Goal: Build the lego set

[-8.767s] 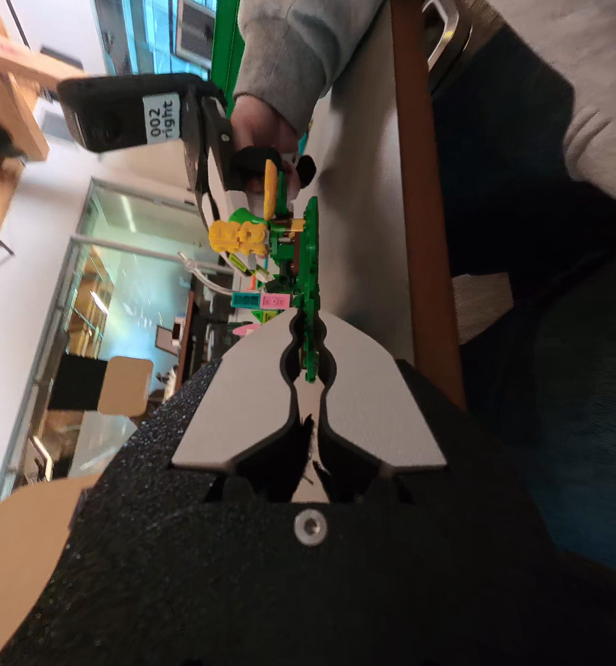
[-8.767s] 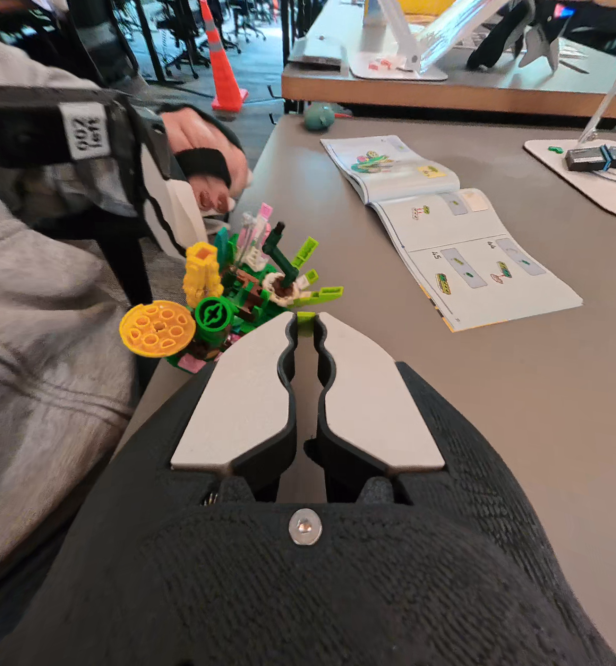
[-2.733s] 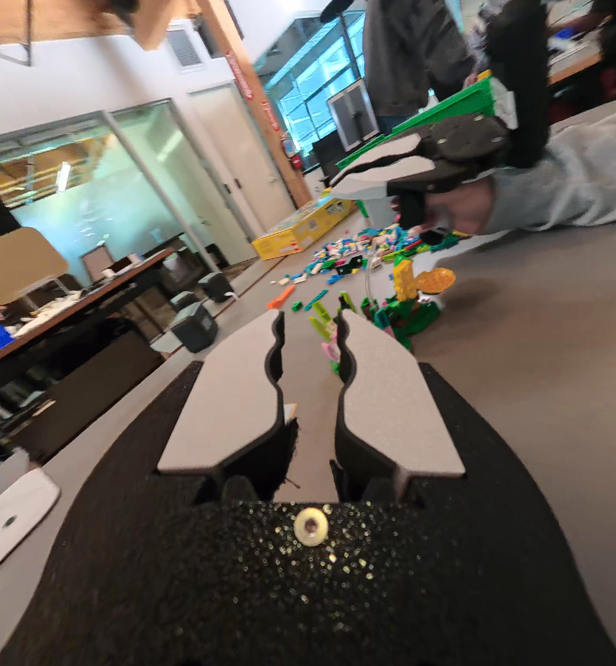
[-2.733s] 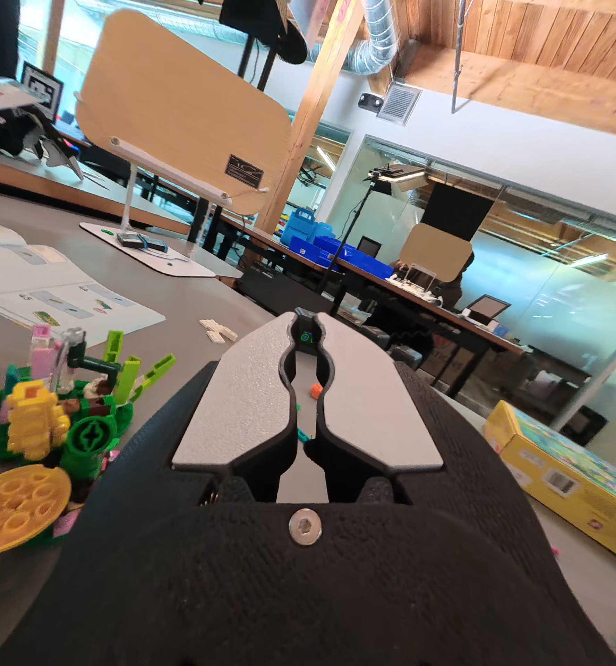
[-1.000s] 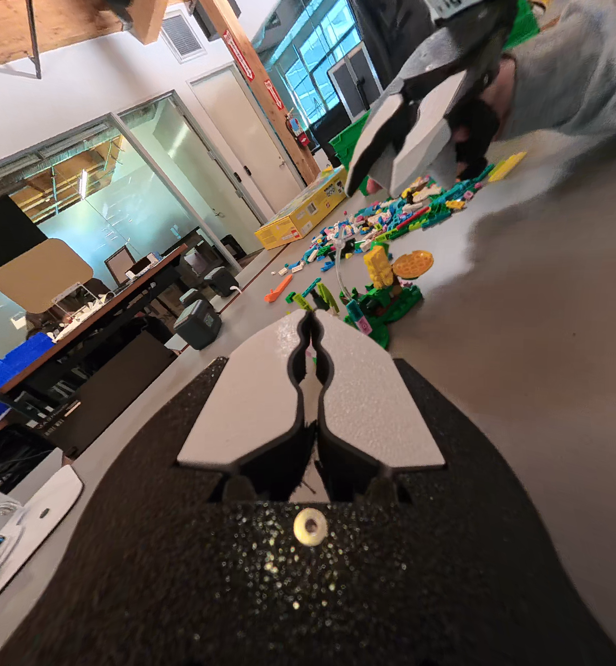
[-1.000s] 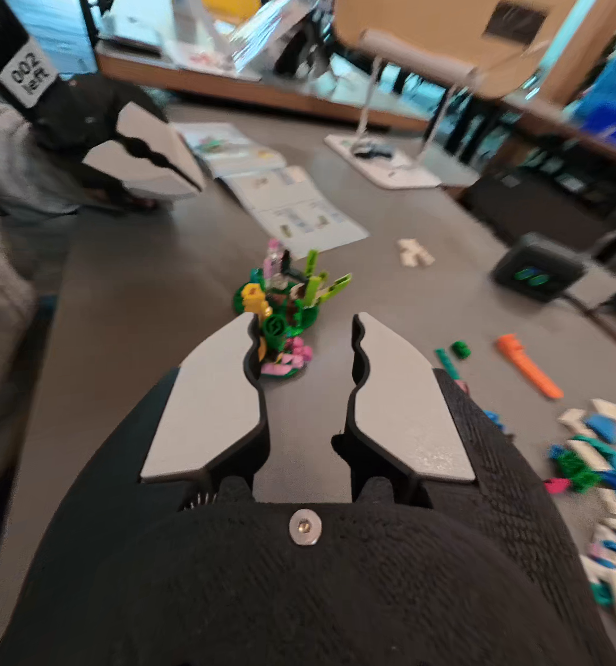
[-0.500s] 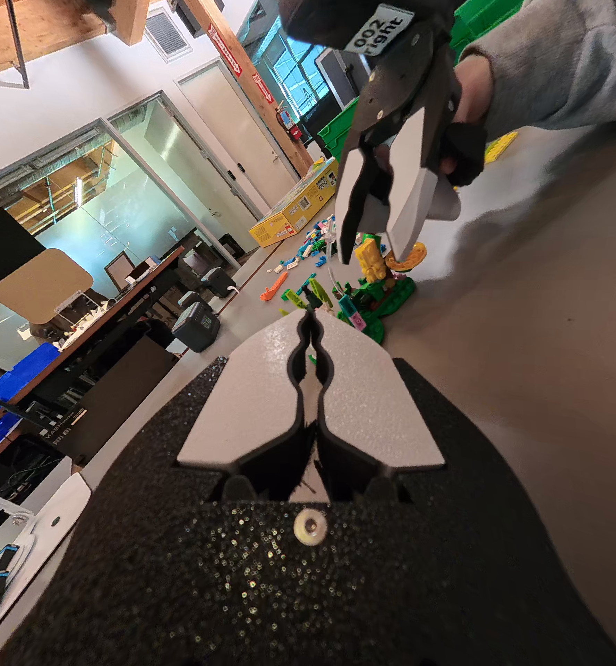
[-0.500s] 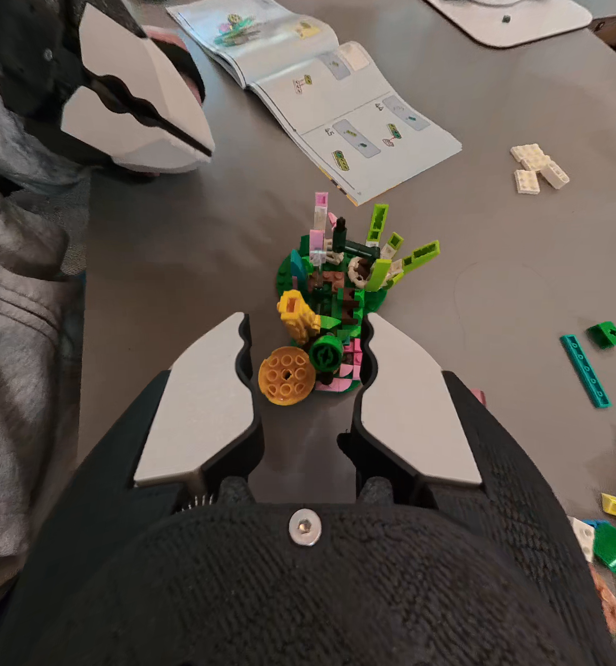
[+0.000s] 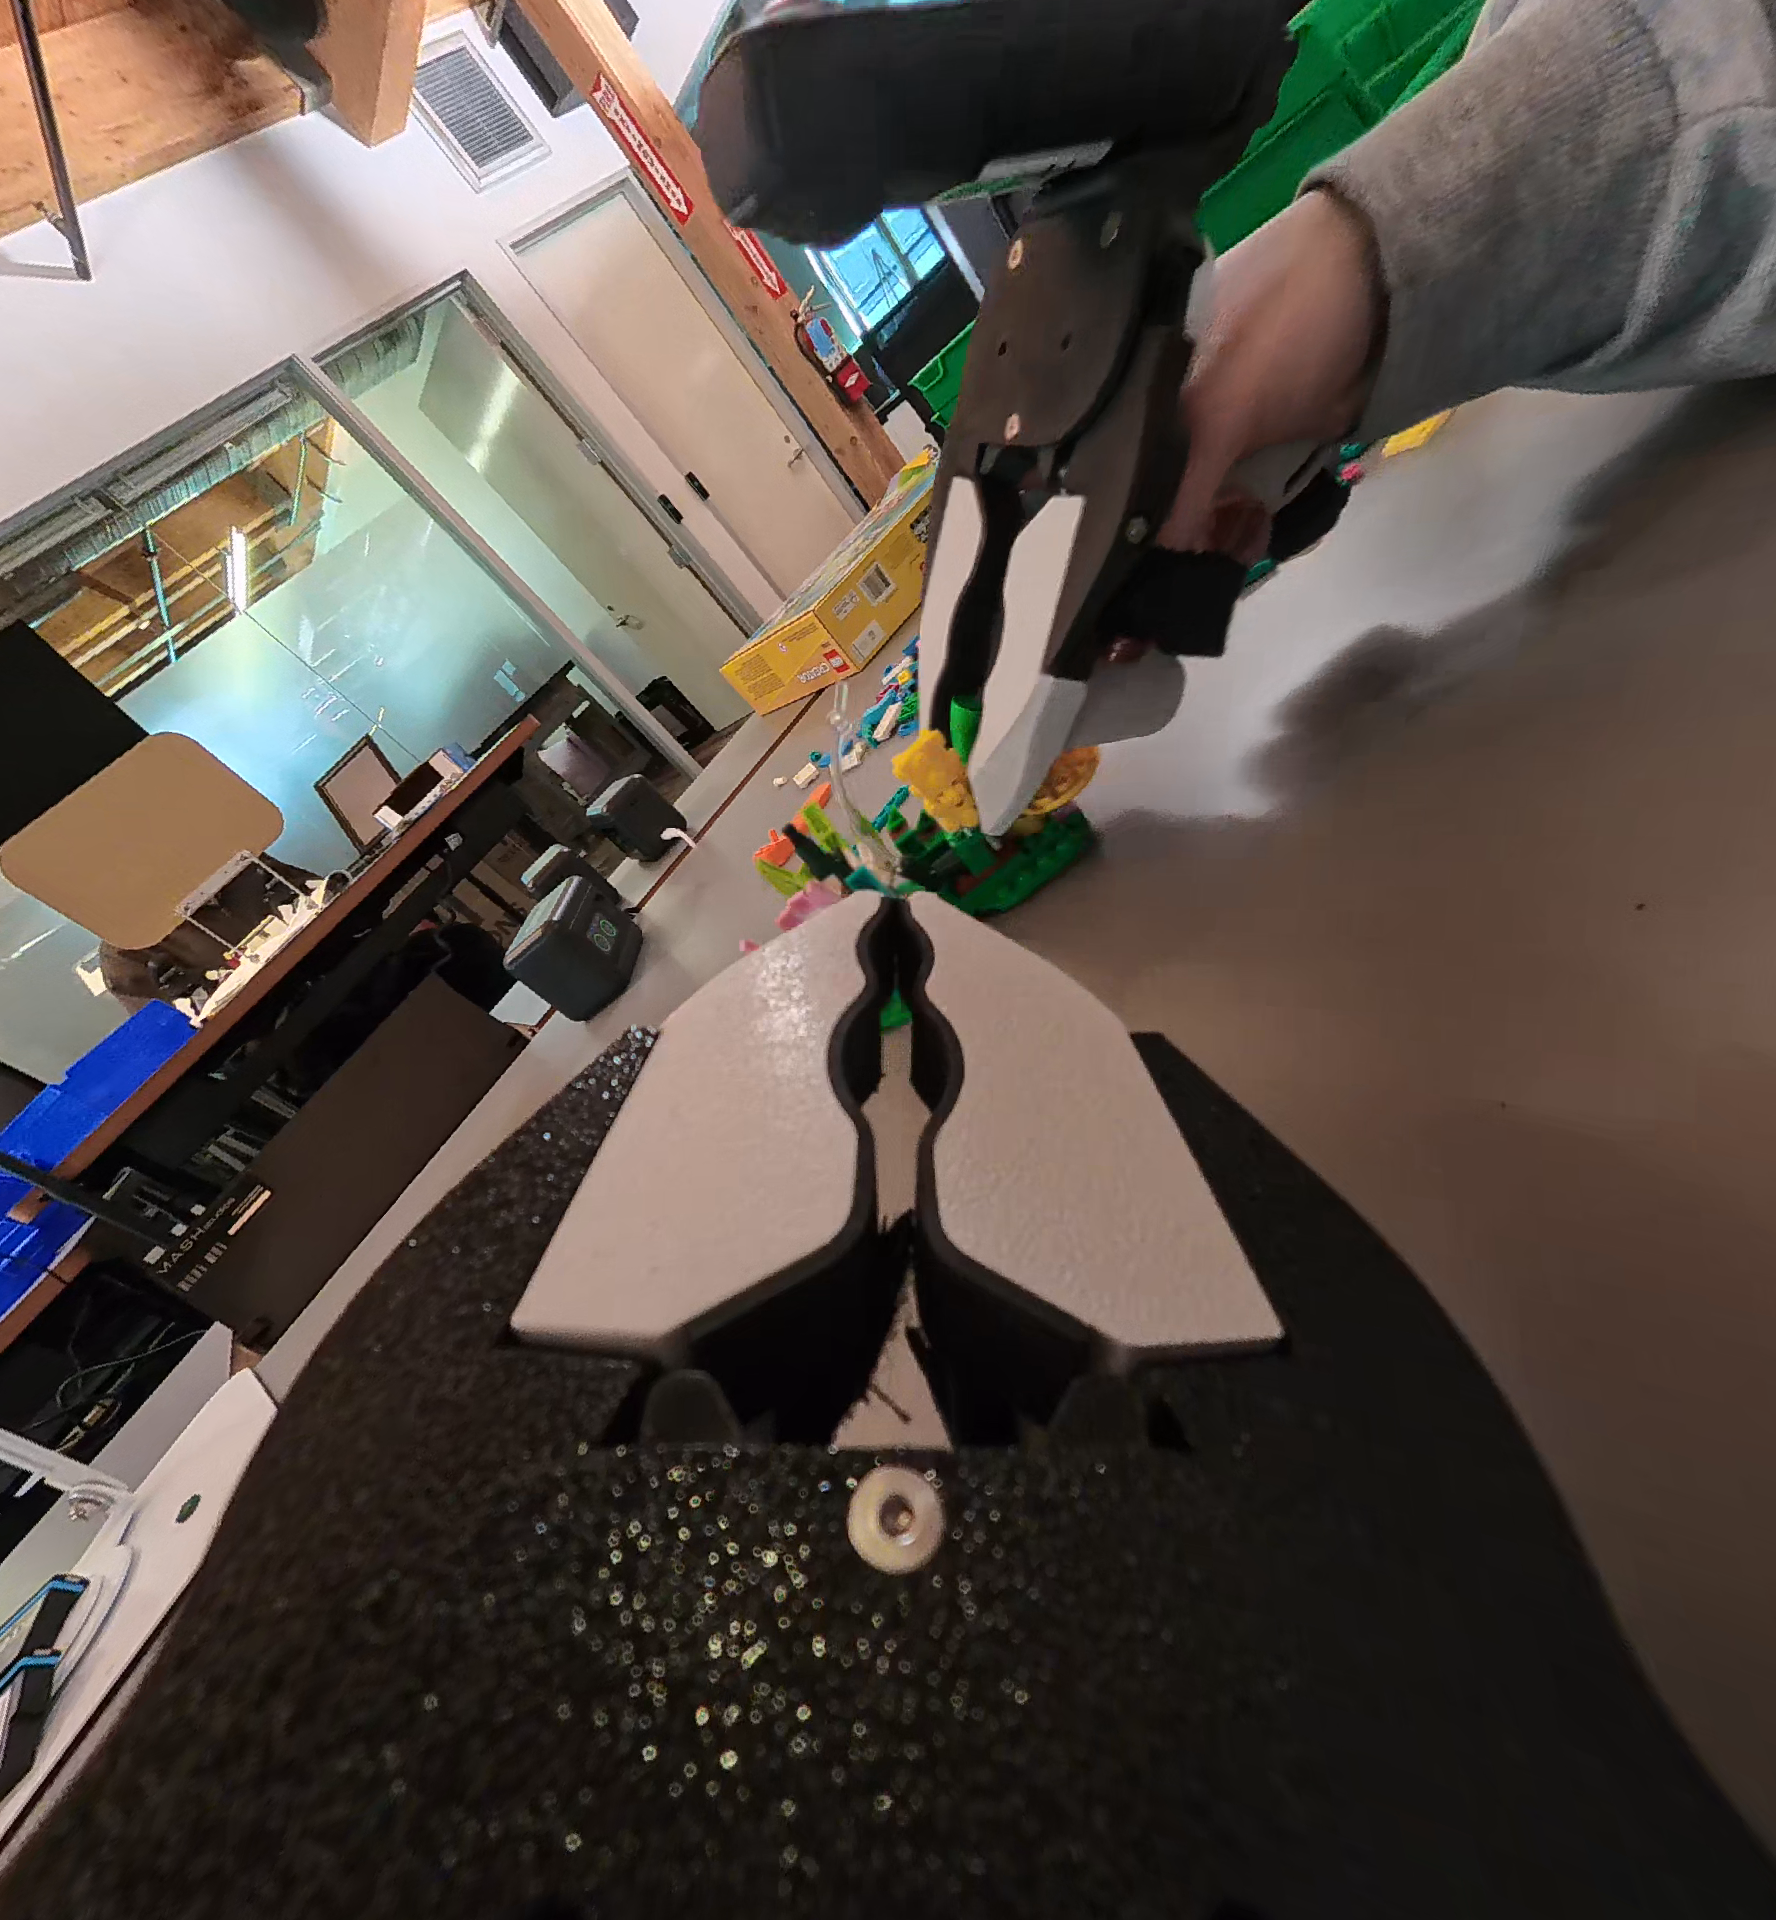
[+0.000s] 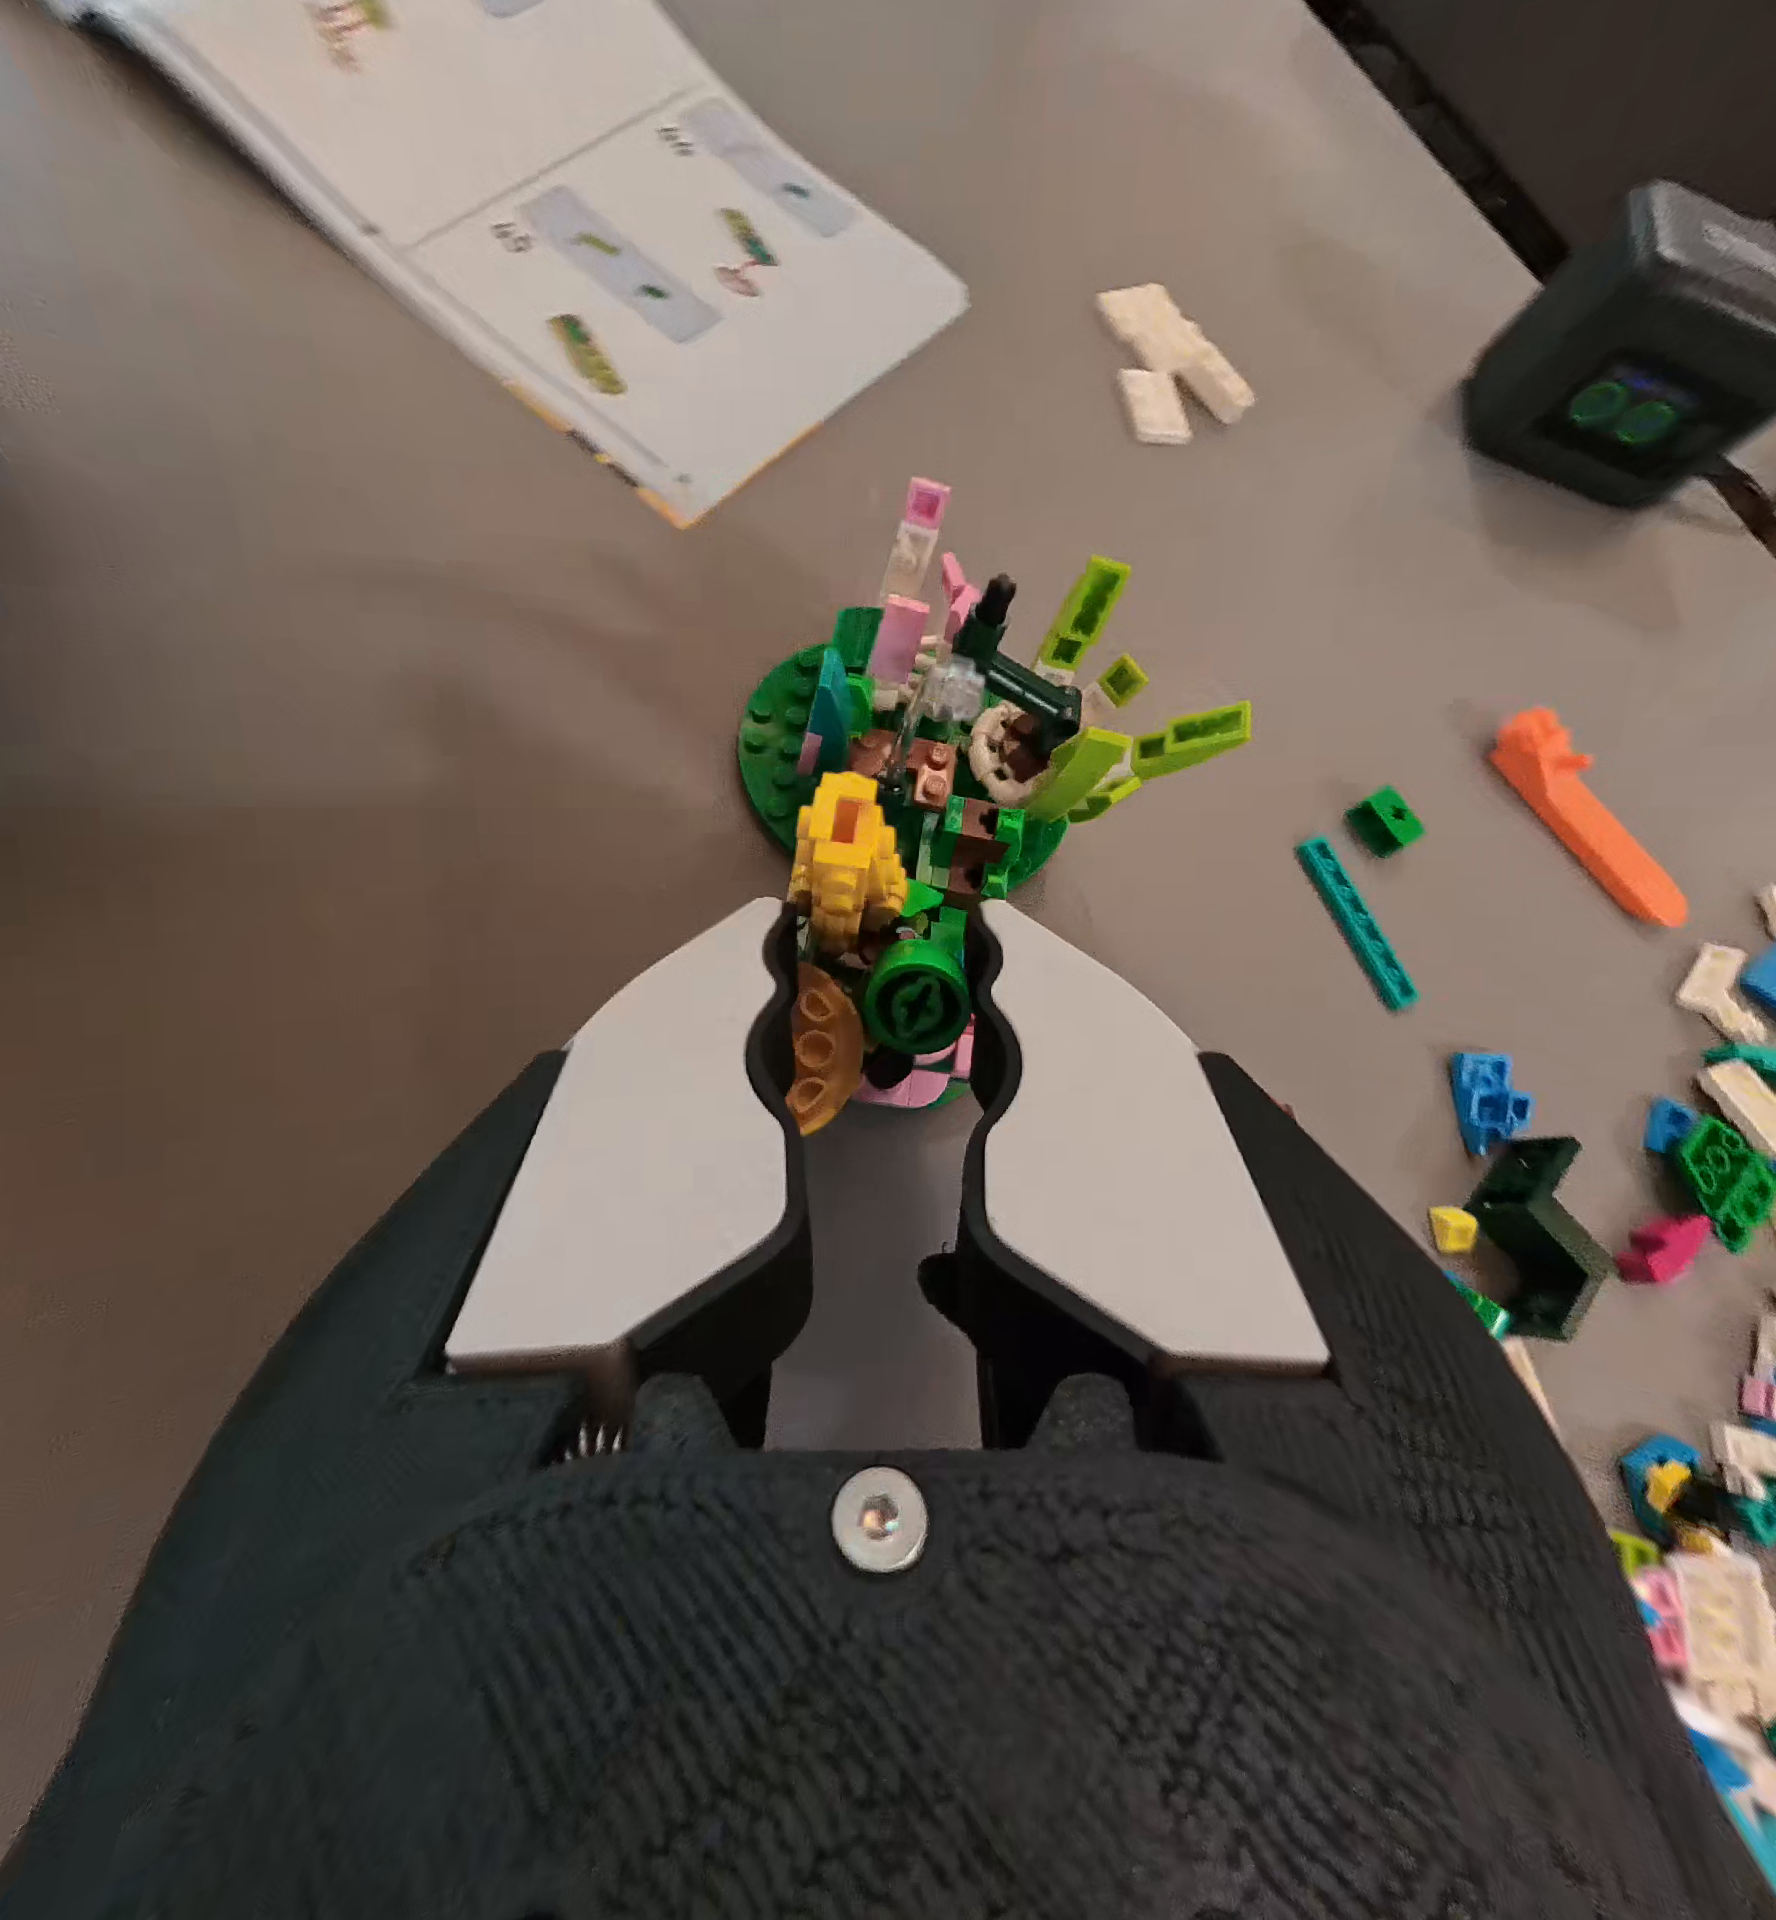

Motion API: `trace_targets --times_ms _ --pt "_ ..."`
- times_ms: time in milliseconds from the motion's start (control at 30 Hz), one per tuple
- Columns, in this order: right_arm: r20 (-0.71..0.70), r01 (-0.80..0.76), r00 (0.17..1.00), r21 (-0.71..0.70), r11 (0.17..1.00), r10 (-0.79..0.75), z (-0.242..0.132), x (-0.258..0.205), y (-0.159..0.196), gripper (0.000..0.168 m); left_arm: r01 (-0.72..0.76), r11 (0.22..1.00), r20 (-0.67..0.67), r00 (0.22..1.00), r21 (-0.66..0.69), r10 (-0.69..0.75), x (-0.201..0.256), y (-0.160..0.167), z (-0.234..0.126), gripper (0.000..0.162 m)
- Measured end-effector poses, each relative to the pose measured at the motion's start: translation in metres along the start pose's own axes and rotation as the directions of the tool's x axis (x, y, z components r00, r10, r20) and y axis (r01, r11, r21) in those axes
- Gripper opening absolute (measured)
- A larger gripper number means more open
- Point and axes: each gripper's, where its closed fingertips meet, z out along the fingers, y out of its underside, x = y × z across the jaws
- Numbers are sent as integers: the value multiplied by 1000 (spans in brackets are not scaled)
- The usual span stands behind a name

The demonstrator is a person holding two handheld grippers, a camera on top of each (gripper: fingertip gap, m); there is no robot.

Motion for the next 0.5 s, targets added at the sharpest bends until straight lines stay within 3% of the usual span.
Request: trace_targets --times_ms 133,367,500 --pt "-25 -95 995 21 995 95 3 7 -3 28 -4 1000 -2 1000 0 4 0 -1 -1 0" --pt "124 -191 977 174 966 171 -24 9 -27 52 -4 1000 0 1000 2 4 0 1 -4 0" --pt "51 -274 962 142 951 269 -33 41 -8 45 -7 1000 12 1000 4 7 -3 1 -5 0"
